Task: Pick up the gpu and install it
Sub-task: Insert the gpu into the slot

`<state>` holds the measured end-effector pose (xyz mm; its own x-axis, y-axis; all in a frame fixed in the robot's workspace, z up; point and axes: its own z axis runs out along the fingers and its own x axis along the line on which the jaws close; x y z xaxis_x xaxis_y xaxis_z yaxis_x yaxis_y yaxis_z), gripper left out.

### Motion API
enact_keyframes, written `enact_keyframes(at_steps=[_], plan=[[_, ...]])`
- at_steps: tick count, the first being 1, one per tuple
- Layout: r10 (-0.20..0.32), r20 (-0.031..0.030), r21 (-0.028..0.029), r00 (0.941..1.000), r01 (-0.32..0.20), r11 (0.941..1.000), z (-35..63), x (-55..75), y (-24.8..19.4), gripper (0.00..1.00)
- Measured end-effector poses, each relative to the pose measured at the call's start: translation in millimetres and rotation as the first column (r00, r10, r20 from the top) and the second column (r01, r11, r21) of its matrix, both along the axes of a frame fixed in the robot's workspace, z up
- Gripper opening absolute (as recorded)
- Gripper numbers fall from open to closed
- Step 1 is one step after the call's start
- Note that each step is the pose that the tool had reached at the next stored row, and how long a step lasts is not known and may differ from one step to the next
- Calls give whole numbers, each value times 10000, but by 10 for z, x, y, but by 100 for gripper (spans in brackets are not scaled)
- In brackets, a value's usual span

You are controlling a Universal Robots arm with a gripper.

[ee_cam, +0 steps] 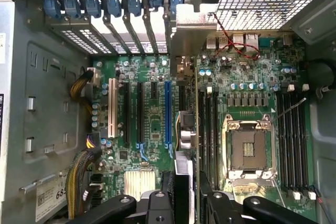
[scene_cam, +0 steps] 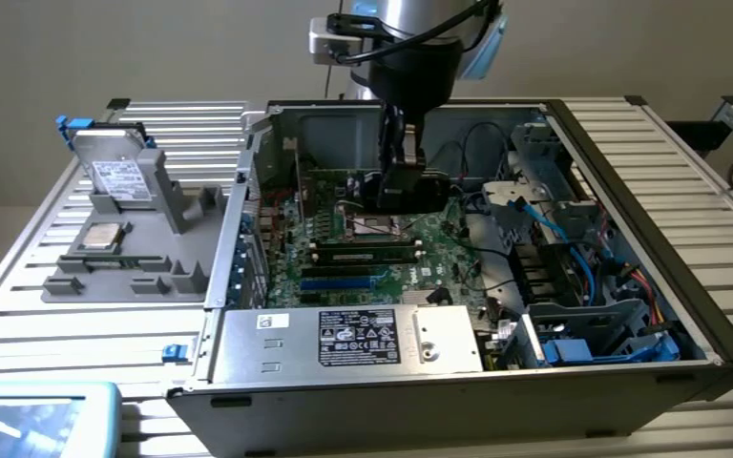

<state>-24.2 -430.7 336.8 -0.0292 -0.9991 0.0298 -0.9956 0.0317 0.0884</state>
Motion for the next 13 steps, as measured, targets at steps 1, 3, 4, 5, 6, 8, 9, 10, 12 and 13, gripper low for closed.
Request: enact_keyframes(at_steps=[1,3,4,5,6,8,9,10,12,13], plan=[[0,-1,-2,10000,0,10000,-7,0,0,29],[0,-1,-4,10000,0,10000,-40,0,0,29],[0,-1,-4,10000,0,10000,-57,0,0,29],[0,-1,-3,10000,0,10000,-76,0,0,29],[0,-1,-4,10000,0,10000,-94,0,0,29],[0,-1,-4,10000,0,10000,-129,0,0,29],[0,-1,-4,10000,0,10000,-149,0,0,29],[0,-1,-4,10000,0,10000,-167,0,0,29],[0,-1,-4,10000,0,10000,-203,0,0,29],[0,-1,-4,10000,0,10000,-221,0,0,29]])
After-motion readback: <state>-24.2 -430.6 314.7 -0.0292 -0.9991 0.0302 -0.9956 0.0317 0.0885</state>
